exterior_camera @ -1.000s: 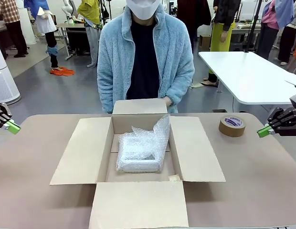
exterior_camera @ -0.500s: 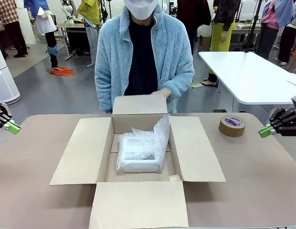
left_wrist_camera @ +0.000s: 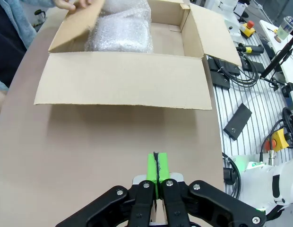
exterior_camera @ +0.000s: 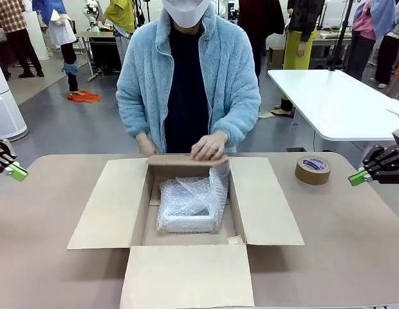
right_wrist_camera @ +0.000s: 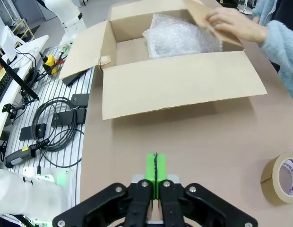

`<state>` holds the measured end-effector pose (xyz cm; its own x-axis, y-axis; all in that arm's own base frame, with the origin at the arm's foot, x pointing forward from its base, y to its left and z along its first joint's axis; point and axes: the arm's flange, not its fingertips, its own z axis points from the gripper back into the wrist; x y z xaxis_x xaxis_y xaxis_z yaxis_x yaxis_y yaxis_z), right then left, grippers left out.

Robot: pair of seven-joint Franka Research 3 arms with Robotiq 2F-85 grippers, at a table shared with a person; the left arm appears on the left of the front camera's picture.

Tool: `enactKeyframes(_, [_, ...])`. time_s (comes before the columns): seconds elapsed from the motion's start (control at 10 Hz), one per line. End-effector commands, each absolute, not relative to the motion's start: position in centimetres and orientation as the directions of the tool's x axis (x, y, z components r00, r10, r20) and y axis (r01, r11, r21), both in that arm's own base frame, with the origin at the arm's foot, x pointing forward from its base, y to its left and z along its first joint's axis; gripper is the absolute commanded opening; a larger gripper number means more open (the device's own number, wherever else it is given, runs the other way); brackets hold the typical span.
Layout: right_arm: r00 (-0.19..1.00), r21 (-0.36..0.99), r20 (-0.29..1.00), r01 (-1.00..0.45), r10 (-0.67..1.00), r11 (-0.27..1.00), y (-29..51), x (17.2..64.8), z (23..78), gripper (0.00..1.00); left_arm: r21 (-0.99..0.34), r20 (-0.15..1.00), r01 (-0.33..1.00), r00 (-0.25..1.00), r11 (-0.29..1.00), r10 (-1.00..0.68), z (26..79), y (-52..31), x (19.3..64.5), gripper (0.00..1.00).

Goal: Wrap the clocks to prevent damage.
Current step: Once the human has placed the objects inside and stepped back, release both hands from the side flaps of the Package Box, then push the right (or left) flap of the Package Box to close it.

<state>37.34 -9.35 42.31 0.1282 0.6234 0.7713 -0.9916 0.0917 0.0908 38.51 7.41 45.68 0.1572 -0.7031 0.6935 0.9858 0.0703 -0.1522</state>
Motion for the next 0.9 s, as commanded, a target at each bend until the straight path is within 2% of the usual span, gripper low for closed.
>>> enactKeyframes(0.0, [0.123,0.087,0.783,-0.992,0.610,0.088,-9.32,37.30,42.08,0.01,-0.151,0.693,0.986,0.157,0.072,-0.704,45.73,7.51,38.57,0.00])
enactKeyframes(0.8, [0.123,0.087,0.783,-0.992,0.610,0.088,-9.32,37.30,42.08,0.01,-0.151,0.693,0.986,0.157,0.072,-0.704,45.73,7.51,38.57,0.00])
